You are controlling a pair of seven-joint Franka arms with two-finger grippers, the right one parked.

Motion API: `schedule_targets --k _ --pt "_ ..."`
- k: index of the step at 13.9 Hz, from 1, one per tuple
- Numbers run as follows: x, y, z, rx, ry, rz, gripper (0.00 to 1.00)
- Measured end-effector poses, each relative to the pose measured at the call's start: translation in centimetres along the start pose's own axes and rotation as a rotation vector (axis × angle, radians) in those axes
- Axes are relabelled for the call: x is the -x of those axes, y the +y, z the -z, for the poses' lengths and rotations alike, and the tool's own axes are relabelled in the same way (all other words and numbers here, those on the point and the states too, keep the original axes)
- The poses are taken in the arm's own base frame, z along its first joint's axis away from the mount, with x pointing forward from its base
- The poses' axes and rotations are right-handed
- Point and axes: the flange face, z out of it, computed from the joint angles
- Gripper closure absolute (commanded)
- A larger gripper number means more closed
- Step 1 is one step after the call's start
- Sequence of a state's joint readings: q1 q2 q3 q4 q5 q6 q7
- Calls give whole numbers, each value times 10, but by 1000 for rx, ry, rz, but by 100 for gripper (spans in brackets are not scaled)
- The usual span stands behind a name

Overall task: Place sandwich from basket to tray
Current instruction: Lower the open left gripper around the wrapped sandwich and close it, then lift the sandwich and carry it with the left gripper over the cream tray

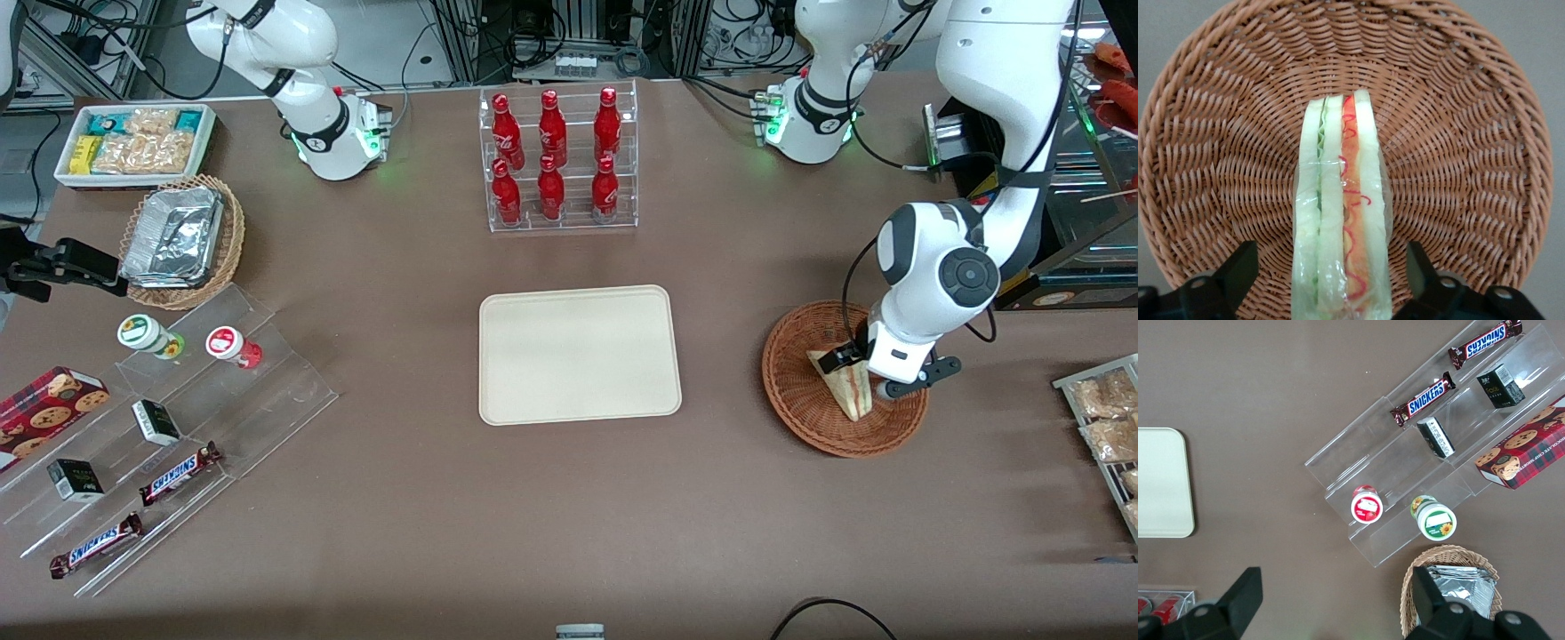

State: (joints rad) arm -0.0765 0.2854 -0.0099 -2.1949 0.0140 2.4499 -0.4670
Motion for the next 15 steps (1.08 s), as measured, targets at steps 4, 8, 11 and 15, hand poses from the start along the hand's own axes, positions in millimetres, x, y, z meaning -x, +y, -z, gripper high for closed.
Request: schedule_targets --k 4,8,11,15 --pt "1 3 -4 0 0 -6 100" --pt "-5 10 7 8 15 -11 100" --pt "-10 34 44 -17 -20 -48 100" --pt "-4 95 138 -35 -33 -138 100"
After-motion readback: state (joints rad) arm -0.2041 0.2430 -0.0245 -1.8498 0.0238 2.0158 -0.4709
